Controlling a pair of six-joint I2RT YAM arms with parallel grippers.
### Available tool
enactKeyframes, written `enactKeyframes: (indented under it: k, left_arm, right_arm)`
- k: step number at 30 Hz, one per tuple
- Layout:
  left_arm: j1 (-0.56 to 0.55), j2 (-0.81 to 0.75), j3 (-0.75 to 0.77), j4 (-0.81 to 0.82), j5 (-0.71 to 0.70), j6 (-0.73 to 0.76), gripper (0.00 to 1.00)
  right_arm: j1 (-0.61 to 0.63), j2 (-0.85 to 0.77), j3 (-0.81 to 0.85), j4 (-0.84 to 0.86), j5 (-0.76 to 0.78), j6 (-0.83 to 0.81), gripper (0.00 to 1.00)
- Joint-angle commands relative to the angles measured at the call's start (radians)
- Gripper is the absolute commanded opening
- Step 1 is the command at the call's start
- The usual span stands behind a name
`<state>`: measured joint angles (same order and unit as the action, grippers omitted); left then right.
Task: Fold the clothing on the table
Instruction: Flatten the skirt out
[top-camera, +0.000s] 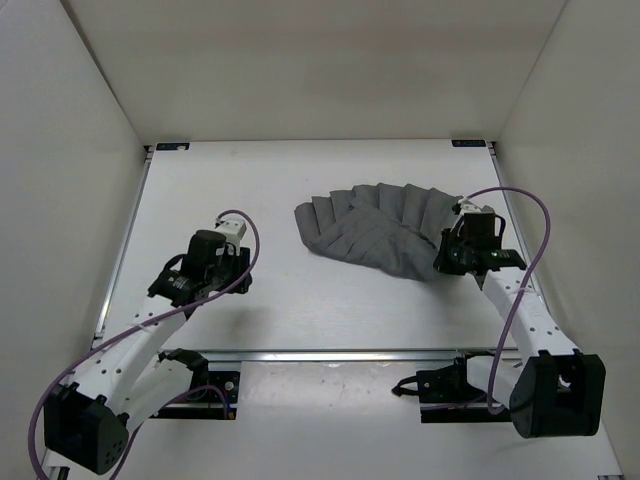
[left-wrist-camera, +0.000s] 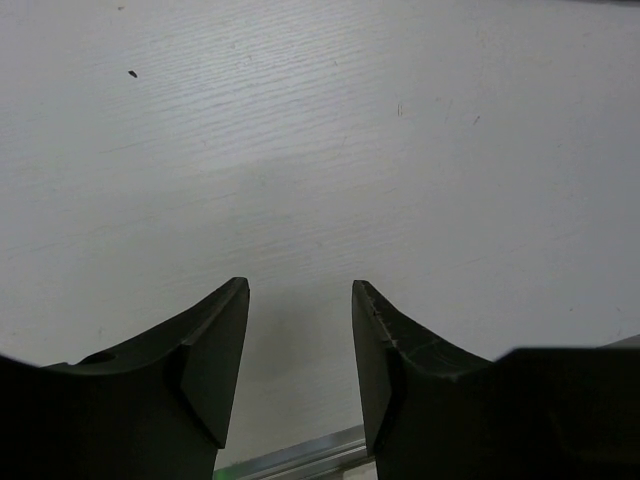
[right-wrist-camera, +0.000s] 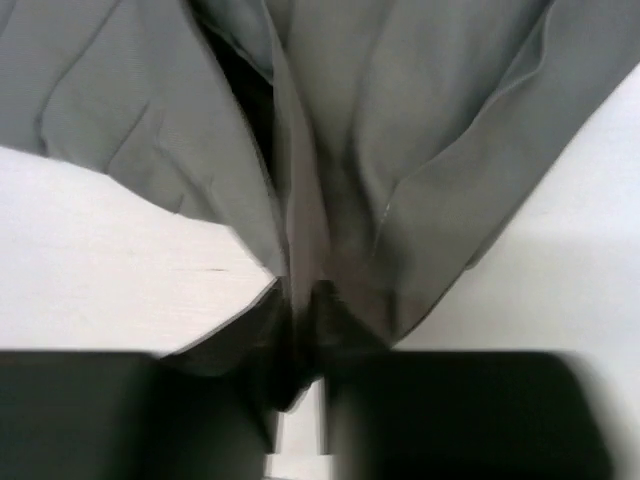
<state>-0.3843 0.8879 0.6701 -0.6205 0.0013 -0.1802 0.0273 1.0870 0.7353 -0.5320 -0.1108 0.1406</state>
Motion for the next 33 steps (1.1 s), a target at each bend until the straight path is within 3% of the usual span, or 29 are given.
enactKeyframes:
  k: [1,3,6,8,12,15,16,18,19,21,22,24,26,29,33]
  left_arm:
    - [-0.014,0.013,-0.013,0.011,0.026,0.008,0.56]
    - [-0.004,-0.027,-0.009,0.027,0.046,0.022,0.44]
    - [0.066,-0.093,-0.009,0.108,0.198,-0.046,0.42]
    - [0.078,-0.057,0.029,0.201,0.305,-0.092,0.43]
    - [-0.102,0.236,0.244,0.251,0.177,-0.078,0.46]
    - [-0.1,0.426,0.324,0.462,0.311,-0.135,0.31]
    - [-0.103,0.506,0.37,0.491,0.327,-0.136,0.15]
    - [-0.12,0.628,0.458,0.524,0.324,-0.113,0.09]
    - [-0.134,0.713,0.533,0.528,0.312,-0.09,0.12]
    - [-0.16,0.825,0.638,0.508,0.301,-0.055,0.28]
    - [-0.168,0.891,0.699,0.499,0.283,-0.045,0.29]
    - [-0.191,0.989,0.807,0.481,0.266,-0.035,0.55]
    - [-0.209,1.115,0.949,0.449,0.259,-0.021,0.54]
    - [-0.232,1.259,1.126,0.389,0.21,0.007,0.61]
    - [-0.234,1.431,1.336,0.326,0.198,0.007,0.62]
  right_arm:
    - [0.013,-0.052,-0.007,0.069,-0.041,-0.007,0.0]
    - [0.037,-0.078,-0.005,0.049,-0.059,-0.004,0.01]
    - [0.098,-0.123,0.018,-0.038,-0.034,0.045,0.0]
    - [0.118,-0.125,0.03,-0.121,-0.038,0.074,0.0]
    - [0.097,-0.114,0.015,-0.132,-0.081,0.067,0.0]
    - [0.099,-0.107,-0.008,-0.112,-0.105,0.067,0.0]
    - [0.103,-0.105,-0.008,-0.105,-0.116,0.076,0.0]
    - [0.114,-0.096,-0.017,-0.086,-0.127,0.073,0.0]
    - [0.118,-0.093,-0.019,-0.073,-0.133,0.076,0.0]
    - [0.149,-0.087,-0.036,-0.056,-0.153,0.086,0.0]
    - [0.161,-0.081,-0.043,-0.045,-0.152,0.083,0.0]
    - [0.177,-0.076,-0.042,-0.043,-0.142,0.086,0.0]
    - [0.169,-0.07,-0.051,-0.033,-0.158,0.086,0.0]
    - [0.16,-0.068,-0.054,-0.023,-0.171,0.085,0.0]
    - [0.152,-0.075,-0.06,-0.02,-0.173,0.079,0.0]
